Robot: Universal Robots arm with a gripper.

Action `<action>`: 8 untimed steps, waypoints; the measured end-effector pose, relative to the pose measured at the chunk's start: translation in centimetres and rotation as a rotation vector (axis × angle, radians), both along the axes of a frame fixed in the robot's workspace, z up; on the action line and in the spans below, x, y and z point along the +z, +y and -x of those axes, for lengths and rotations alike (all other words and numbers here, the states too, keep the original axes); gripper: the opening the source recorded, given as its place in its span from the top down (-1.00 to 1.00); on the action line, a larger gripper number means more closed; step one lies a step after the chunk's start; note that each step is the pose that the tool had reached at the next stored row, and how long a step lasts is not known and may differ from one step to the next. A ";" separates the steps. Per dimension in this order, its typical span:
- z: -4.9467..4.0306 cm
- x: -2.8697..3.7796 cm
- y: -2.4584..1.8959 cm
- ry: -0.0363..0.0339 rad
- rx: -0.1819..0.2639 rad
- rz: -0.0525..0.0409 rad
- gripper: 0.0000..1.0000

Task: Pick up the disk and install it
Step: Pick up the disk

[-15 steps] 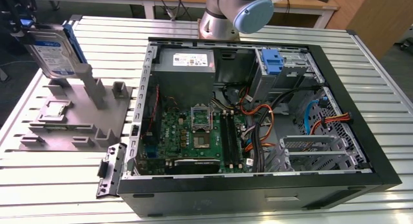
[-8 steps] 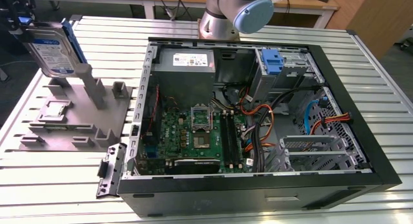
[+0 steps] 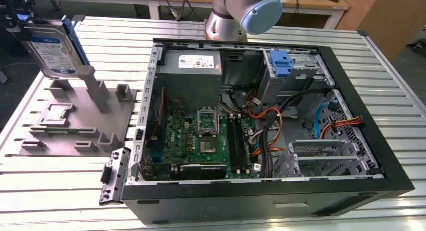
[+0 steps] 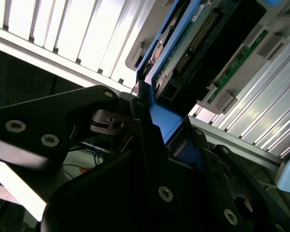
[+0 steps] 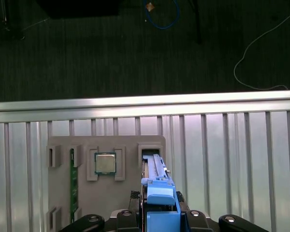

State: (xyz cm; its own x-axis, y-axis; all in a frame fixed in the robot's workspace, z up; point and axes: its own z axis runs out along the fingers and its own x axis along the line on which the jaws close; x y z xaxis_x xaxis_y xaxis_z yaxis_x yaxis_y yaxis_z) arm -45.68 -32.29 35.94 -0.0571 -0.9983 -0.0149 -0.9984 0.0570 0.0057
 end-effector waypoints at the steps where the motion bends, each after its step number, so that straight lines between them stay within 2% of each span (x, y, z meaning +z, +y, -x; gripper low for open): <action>1: 0.00 0.08 0.00 0.0001 0.000 0.0001 0.27; 8: 0.00 0.44 0.00 -0.0002 0.000 0.0000 0.27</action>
State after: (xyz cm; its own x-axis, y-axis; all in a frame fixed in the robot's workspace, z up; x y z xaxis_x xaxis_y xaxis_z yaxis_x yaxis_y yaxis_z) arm -45.68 -32.29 36.37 -0.0570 -0.9983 -0.0150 -0.9984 0.0570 0.0055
